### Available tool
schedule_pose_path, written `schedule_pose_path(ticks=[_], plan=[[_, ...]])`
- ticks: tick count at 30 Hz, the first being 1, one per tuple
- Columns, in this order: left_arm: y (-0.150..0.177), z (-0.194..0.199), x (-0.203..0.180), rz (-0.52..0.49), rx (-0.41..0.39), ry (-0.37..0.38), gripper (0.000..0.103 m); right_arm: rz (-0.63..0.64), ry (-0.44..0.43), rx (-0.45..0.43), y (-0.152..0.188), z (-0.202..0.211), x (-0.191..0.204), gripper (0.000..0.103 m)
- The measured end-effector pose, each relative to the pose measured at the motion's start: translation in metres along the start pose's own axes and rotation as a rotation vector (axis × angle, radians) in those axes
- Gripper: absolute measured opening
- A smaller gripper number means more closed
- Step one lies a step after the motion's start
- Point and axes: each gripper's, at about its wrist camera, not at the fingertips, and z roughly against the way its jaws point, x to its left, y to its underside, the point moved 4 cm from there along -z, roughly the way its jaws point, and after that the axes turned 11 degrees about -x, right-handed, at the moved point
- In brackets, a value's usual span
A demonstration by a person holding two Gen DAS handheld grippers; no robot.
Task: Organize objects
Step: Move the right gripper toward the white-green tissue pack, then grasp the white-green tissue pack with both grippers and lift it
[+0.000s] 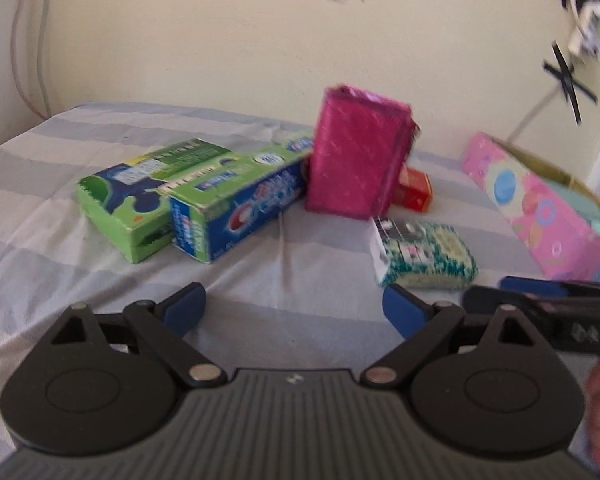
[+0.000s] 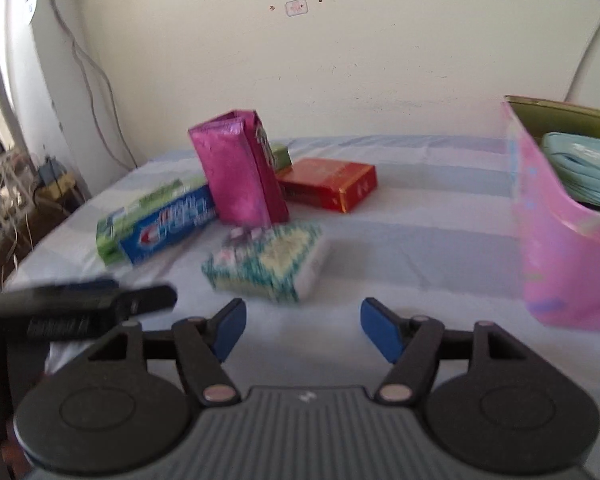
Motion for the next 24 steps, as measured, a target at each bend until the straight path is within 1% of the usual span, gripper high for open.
schedule_pose_path(ticks=[2,3,6,7,10,12,14,16,17,18,19,21,23,24], plan=[[-0.002,0.007,0.013,0.061,-0.055,-0.067,0.097,-0.051,-0.012,-0.011,-0.008,-0.011,0.002,0.072],[-0.002,0.010,0.022,0.114,-0.075,-0.067,0.097,-0.066,-0.017,-0.011,-0.011,-0.015,0.004,0.072],[-0.004,0.007,0.045,0.259,-0.071,-0.038,0.097,-0.061,-0.021,0.005,-0.015,-0.031,0.012,0.074],[-0.004,0.007,0.048,0.287,-0.078,-0.028,0.097,-0.045,-0.016,0.009,-0.013,-0.036,0.016,0.074],[-0.005,0.008,0.045,0.281,-0.078,-0.029,0.097,0.014,-0.011,-0.003,-0.010,-0.044,0.027,0.073],[-0.005,0.010,0.043,0.273,-0.077,-0.033,0.097,0.037,-0.040,-0.003,-0.008,-0.044,0.032,0.067],[-0.005,0.013,0.045,0.289,-0.081,-0.021,0.097,0.060,-0.096,0.007,-0.006,-0.040,0.038,0.064],[-0.005,0.013,0.050,0.324,-0.084,0.023,0.098,0.081,-0.181,0.035,-0.001,-0.034,0.047,0.064],[-0.004,0.012,0.053,0.347,-0.082,0.053,0.098,0.088,-0.227,0.048,0.003,-0.031,0.051,0.065],[-0.003,0.009,0.054,0.361,-0.083,0.063,0.098,0.097,-0.256,0.050,0.006,-0.026,0.055,0.067],[-0.003,0.009,0.056,0.371,-0.084,0.068,0.098,0.109,-0.267,0.050,0.008,-0.023,0.057,0.067],[-0.003,0.009,0.056,0.375,-0.085,0.071,0.097,0.130,-0.260,0.037,0.012,-0.017,0.058,0.076],[-0.003,0.010,0.054,0.363,-0.081,0.070,0.097,0.125,-0.251,0.023,0.013,-0.012,0.056,0.080],[-0.003,0.010,0.053,0.356,-0.077,0.075,0.096,0.118,-0.253,0.017,0.012,-0.009,0.055,0.080]])
